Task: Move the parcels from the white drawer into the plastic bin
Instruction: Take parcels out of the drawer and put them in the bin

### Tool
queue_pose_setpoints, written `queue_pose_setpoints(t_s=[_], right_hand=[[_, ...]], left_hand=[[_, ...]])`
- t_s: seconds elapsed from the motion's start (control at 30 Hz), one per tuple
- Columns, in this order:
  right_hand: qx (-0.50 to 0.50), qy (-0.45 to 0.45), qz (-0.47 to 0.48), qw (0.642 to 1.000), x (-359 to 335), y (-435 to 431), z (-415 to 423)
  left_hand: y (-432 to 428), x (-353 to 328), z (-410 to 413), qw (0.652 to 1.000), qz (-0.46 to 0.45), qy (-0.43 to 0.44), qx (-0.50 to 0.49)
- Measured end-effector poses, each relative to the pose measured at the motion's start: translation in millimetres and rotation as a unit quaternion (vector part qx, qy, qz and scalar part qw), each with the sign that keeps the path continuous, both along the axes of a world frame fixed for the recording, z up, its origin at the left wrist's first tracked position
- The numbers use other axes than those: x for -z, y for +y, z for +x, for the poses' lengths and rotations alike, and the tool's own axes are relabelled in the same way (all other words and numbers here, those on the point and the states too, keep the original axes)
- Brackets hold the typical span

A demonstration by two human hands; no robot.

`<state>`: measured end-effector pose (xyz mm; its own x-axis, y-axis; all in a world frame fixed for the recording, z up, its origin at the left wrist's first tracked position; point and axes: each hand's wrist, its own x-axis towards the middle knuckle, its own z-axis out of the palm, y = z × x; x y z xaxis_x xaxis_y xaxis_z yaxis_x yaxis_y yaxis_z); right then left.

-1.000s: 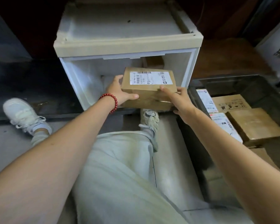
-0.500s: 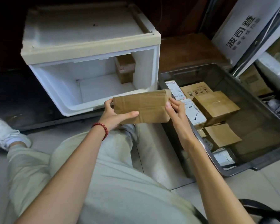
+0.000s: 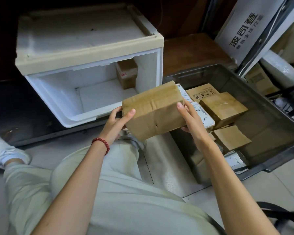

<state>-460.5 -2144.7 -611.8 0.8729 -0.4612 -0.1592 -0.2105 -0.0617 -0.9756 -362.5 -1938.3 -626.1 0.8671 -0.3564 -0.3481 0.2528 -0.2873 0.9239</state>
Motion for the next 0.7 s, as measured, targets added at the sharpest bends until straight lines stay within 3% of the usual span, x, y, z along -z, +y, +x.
queue_pose_setpoints(t_s=[0.23, 0.57, 0.7], right_hand=[[0.041, 0.053, 0.049, 0.997, 11.7, -7.4, -0.9], [-0.036, 0.032, 0.097, 0.994, 14.4, -16.0, -6.8], [0.062, 0.014, 0.065, 0.996, 17.7, -19.0, -10.7]], left_hand=[[-2.9, 6.3, 5.9, 0.999, -0.038, -0.035, -0.007], [-11.5, 4.7, 13.2, 0.995, -0.079, -0.024, -0.052], [-24.5, -1.9, 14.5, 0.997, -0.058, -0.047, -0.024]])
